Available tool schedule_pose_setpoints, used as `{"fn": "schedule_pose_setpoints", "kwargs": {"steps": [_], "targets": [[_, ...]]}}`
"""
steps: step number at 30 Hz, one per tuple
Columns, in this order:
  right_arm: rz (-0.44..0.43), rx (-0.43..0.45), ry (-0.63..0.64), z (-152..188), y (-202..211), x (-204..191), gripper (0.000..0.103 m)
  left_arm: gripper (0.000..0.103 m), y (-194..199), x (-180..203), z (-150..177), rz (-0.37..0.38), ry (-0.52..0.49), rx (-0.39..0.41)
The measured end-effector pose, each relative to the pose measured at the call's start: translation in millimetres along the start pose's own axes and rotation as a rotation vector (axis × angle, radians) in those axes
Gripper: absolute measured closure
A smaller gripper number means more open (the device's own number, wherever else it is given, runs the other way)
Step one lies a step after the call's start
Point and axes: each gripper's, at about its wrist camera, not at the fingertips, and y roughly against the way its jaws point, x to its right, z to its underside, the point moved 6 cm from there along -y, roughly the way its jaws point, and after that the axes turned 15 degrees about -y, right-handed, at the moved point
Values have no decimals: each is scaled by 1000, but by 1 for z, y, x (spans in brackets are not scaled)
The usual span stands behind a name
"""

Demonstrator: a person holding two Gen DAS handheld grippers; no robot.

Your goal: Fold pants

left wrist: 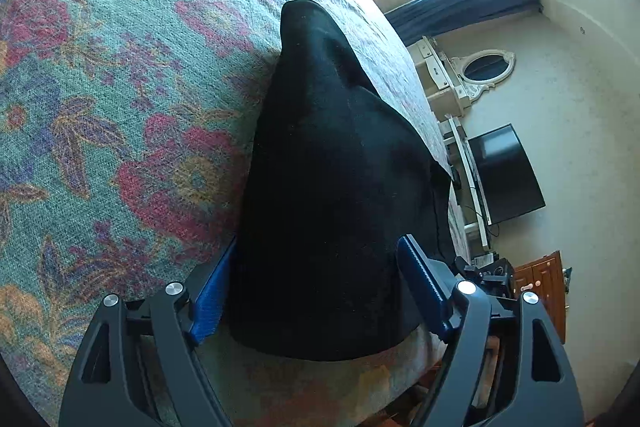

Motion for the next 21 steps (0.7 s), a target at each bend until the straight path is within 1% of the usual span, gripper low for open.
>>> {"fn": "schedule_pose_setpoints", "kwargs": {"steps": [1, 2, 4, 7, 10, 12, 21], "targets": [[-5, -1, -2, 0, 1, 2, 53, 30, -1, 1, 1, -22, -17, -1], [-7, -3, 0, 0, 1, 3, 54, 32, -1, 2, 3, -39, -25, 0], [-11, -2, 5, 0, 3, 4, 59, 39, 0, 1, 5, -53, -32, 6], [-24, -1, 0, 0, 5, 6, 64, 46, 2, 3, 7, -76, -38, 11], [-34, 6, -1, 0, 10, 8, 67, 51, 3, 9, 7, -126, -71, 13], [-41, 7, -2, 2, 12, 7, 68, 52, 5, 8, 8, -144, -81, 13], [-64, 6, -10, -1, 29, 15, 71, 53, 8, 10, 8, -167, -74, 3]]}}
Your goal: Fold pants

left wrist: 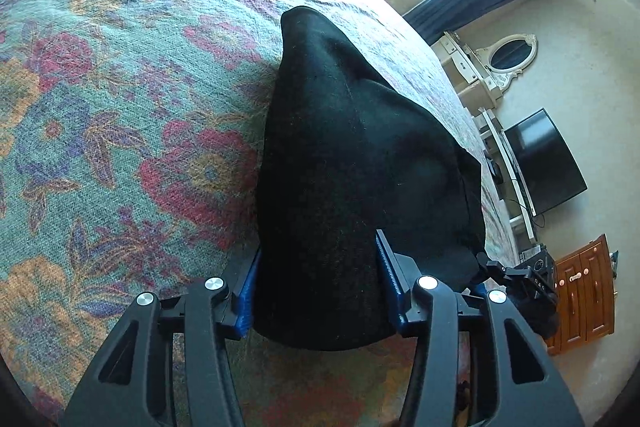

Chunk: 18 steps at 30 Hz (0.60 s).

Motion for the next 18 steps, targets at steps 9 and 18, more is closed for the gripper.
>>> {"fn": "schedule_pose_setpoints", "kwargs": {"steps": [9, 18], "targets": [[-8, -3, 1, 4, 15, 2, 73, 53, -3, 0, -4, -2, -3, -10], [-12, -7, -6, 13, 28, 14, 73, 53, -1, -1, -6, -1, -12, -25]]}}
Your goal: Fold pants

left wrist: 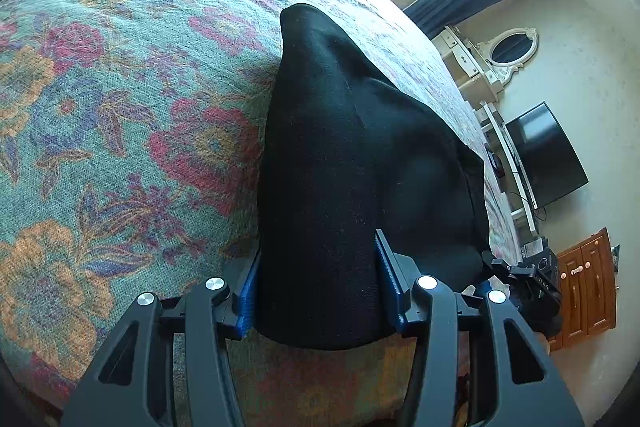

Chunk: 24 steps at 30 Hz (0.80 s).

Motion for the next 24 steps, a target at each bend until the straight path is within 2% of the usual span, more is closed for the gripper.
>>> {"fn": "schedule_pose_setpoints", "kwargs": {"steps": [15, 17, 20, 22, 24], "targets": [[-9, -1, -22, -3, -1, 18, 72, 51, -13, -10, -7, 25, -10, -7], [5, 4, -7, -3, 0, 15, 69, 49, -15, -12, -8, 40, -9, -5], [42, -1, 44, -1, 2, 4, 57, 46, -12, -14, -10, 72, -2, 11], [48, 37, 69, -6, 12, -3, 40, 46, -8, -15, -12, 97, 9, 20], [39, 81, 76, -19, 24, -9, 31, 45, -1, -20, -16, 119, 15, 33]]}}
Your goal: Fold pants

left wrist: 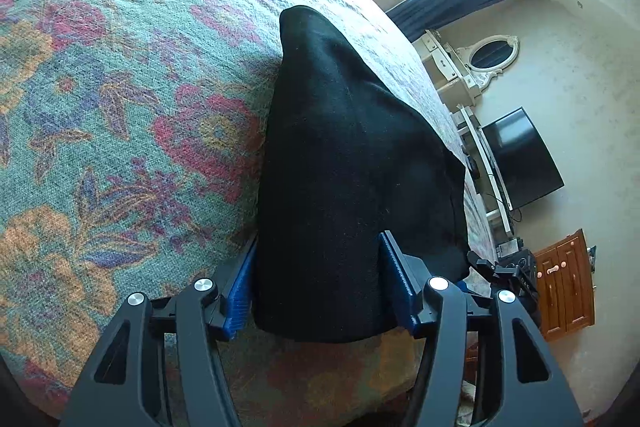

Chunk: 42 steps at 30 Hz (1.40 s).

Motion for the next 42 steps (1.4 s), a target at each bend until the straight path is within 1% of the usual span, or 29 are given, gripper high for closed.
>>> {"fn": "schedule_pose_setpoints", "kwargs": {"steps": [2, 3, 4, 5, 7, 9, 11, 12, 14, 15, 16, 17, 18, 19, 22, 23, 25, 27, 31, 42], "targets": [[-10, 12, -29, -18, 1, -2, 30, 45, 10, -2, -5, 2, -19, 36], [-24, 2, -44, -26, -3, -3, 28, 43, 14, -5, -10, -1, -29, 57], [-33, -13, -52, -33, -10, -6, 28, 36, 16, -9, -15, -4, -33, 69], [-32, -28, -54, -41, -18, -8, 28, 34, 16, -13, -20, -11, -29, 73], [-24, -57, -55, -54, -39, -13, 27, 33, 8, -20, -35, -9, -36, 63], [-19, -77, -49, -65, -59, -22, 27, 33, -6, -27, -51, -51, -65, 42], [-16, -102, -38, -74, -80, -30, 26, 33, -21, -31, -66, -47, -87, 31], [-5, -95, -37, -79, -88, -32, 26, 33, -29, -33, -74, -52, -98, 21], [-25, -95, -36, -88, -100, -39, 26, 33, -44, -38, -89, -65, -114, -2], [-26, -100, -35, -91, -106, -42, 28, 33, -51, -41, -95, -75, -116, -9], [-2, -89, -34, -94, -110, -42, 43, 33, -59, -44, -101, -77, -112, -15], [31, -87, -33, -96, -114, -40, 49, 33, -67, -46, -106, -74, -108, -26], [49, -86, -38, -98, -118, -36, 58, 33, -73, -47, -109, -84, -108, -33], [51, -88, -45, -99, -120, -32, 64, 33, -77, -51, -113, -95, -112, -34], [32, -98, -44, -101, -121, -26, 69, 31, -91, -51, -119, -132, -123, -41], [28, -100, -42, -102, -121, -25, 69, 31, -92, -57, -120, -149, -131, -44], [15, -105, -45, -105, -121, -21, 70, 31, -94, -56, -118, -186, -158, -44], [5, -109, -45, -107, -120, -19, 71, 32, -94, -58, -116, -203, -179, -32], [-9, -108, -43, -110, -114, -12, 71, 32, -89, -59, -113, -192, -190, -2], [-23, -102, -45, -110, -107, -5, 71, 32, -92, -59, -121, -192, -196, 4]]}}
